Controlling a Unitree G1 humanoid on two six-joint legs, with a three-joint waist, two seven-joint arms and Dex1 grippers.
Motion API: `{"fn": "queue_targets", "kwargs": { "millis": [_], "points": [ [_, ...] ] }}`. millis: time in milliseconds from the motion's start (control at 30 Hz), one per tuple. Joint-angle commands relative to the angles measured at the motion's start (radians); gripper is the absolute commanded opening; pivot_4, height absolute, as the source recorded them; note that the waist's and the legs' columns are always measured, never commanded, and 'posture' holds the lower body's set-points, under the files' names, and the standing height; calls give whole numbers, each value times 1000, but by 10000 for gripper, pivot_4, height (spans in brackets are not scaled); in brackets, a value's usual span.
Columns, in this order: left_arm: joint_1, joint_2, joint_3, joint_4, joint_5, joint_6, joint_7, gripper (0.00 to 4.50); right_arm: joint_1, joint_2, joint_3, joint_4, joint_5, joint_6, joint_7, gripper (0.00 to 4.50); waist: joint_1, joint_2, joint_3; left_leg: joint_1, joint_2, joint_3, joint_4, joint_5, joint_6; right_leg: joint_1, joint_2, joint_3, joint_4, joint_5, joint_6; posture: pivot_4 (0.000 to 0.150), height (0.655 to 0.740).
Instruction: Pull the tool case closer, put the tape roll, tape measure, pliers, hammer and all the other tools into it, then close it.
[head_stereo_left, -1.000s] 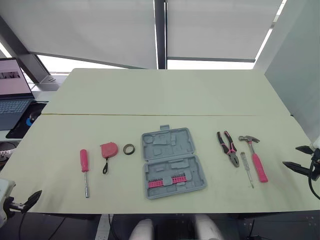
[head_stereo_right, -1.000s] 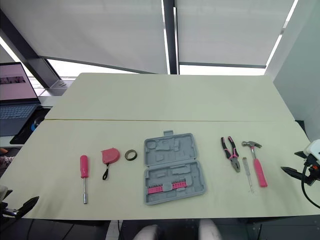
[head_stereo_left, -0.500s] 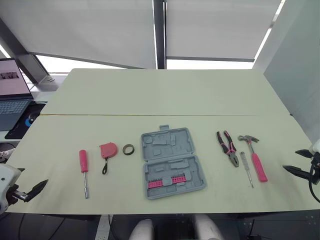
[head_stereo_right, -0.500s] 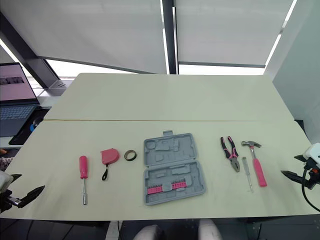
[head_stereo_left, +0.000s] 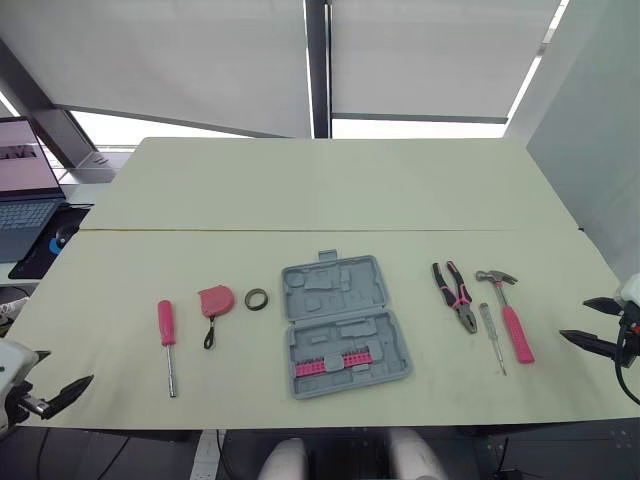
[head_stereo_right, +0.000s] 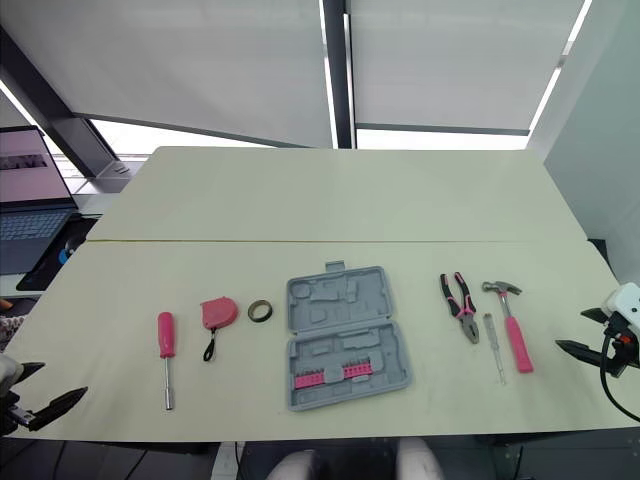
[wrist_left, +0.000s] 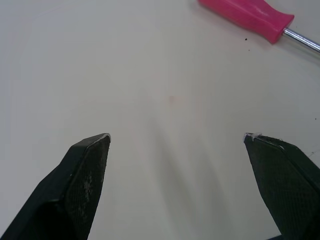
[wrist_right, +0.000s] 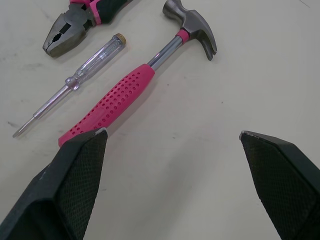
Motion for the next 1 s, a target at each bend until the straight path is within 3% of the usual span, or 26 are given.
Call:
{"fn": "queue_targets", "kwargs": {
  "millis": [33,467,600,633,700,800,933,1000],
  "points": [
    [11,8,64,11,-32,-16,10,44304,13,-35,-27,-34,9,8,11,45000,0,0,0,0,0,0,0,0,0,0,0,0,0,0,0,1500,7400],
    [115,-36,104,-131,-82,114,39,44304,-12,-50,-33,-61,-26,25,-74,45000,0,0,0,0,0,0,0,0,0,0,0,0,0,0,0,1500,7400],
    [130,-71,58,-363,-139,204,15,35026,19,-26,-57,-224,47,105,-47,45000,2,0,0,0,0,-1,0,0,0,0,0,2,0,0,0,1500,7400],
    [127,-78,26,-431,-146,229,10,31989,21,-16,-48,-279,67,133,-45,43180,3,0,0,0,0,-1,0,0,0,1,0,2,0,0,0,1500,7400],
    [118,-87,-33,-543,-153,271,2,25335,19,-1,-19,-383,100,202,-44,38846,4,0,0,0,0,-2,0,0,0,1,0,2,0,0,0,1500,7400],
    [86,-92,-145,-664,-147,325,-4,15601,-30,38,66,-476,91,258,-70,28647,3,0,0,0,0,-3,0,0,0,1,0,1,0,0,0,1500,7400],
    [-11,-123,-276,-714,-116,381,43,1003,-122,111,191,-505,44,272,-104,17104,1,0,0,-1,0,-3,0,0,0,1,0,1,1,0,0,1500,7400],
    [-76,-152,-351,-701,-89,397,72,0,-160,153,262,-494,0,242,-121,12801,1,0,0,-1,0,-3,0,0,0,0,0,1,0,0,0,1500,7400]
  ]
}}
